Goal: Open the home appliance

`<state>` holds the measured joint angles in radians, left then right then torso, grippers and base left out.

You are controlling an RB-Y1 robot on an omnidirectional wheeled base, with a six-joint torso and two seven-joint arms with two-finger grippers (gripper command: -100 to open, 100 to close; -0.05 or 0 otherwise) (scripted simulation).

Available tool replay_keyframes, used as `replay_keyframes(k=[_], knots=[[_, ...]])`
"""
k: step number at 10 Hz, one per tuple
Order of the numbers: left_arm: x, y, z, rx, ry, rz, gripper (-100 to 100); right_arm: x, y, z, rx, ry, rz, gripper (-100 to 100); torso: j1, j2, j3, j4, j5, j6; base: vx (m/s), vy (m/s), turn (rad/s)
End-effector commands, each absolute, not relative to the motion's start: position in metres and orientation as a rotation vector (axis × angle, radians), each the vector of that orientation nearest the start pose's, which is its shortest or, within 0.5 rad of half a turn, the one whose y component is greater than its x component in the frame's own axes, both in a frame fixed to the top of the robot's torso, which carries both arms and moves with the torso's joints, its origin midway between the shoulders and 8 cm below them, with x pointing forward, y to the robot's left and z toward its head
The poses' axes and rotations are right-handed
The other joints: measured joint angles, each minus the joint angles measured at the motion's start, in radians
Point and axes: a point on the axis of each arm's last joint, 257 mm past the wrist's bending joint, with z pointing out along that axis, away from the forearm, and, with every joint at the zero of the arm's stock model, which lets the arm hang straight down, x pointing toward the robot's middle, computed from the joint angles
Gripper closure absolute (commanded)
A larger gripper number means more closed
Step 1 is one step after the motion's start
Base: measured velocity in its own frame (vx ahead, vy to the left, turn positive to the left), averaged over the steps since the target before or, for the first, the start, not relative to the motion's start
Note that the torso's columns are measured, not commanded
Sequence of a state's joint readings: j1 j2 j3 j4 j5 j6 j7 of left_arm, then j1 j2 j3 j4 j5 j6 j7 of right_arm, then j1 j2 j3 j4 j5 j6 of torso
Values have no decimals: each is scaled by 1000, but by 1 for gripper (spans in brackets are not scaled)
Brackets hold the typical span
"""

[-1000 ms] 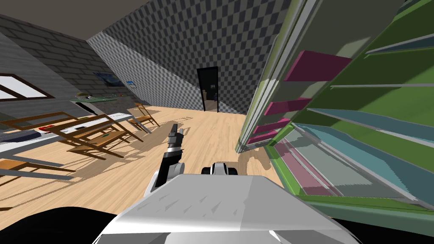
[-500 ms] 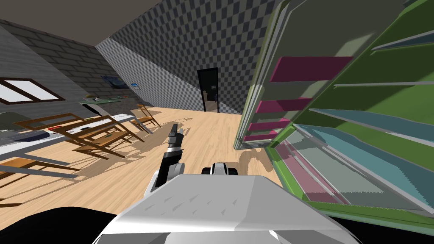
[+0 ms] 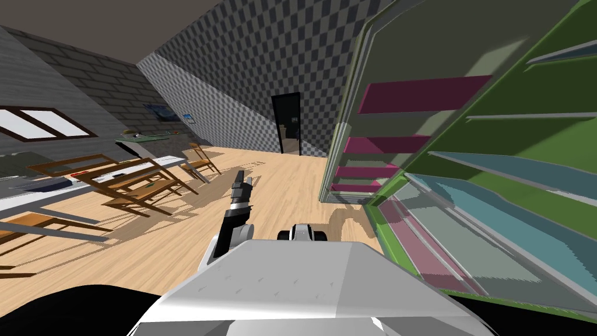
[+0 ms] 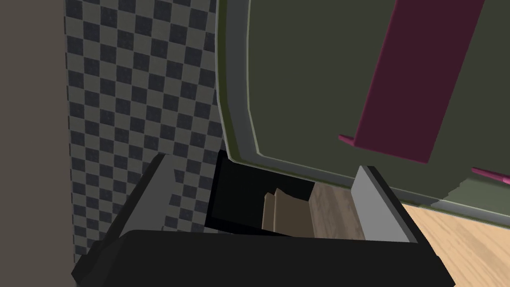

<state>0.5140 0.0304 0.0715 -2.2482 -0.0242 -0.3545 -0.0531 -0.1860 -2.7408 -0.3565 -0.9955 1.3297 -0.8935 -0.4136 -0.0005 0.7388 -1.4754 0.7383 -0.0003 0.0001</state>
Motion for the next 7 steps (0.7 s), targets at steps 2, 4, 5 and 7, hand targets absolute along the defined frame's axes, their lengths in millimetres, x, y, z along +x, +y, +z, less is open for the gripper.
replay_keyframes(k=[2, 4, 5, 7], knots=[[366, 310, -23, -743, 784, -1111, 0, 358, -416, 586, -976, 1417, -1743, 0, 3, 0, 0, 0, 1, 0, 11, -32, 4], [366, 310, -23, -743, 784, -1112, 0, 358, -416, 586, -976, 1417, -1743, 0, 3, 0, 0, 0, 2, 0, 1, -3, 0], [366, 310, -23, -743, 784, -1112, 0, 358, -416, 586, -976, 1417, -1743, 0, 2, 0, 0, 0, 1, 0, 0, 0, 0], [366, 310, -23, -743, 784, -1112, 0, 358, -416, 586, -976, 1417, -1743, 0, 0, -1, -1, 0, 0, 0, 0, 0, 0]])
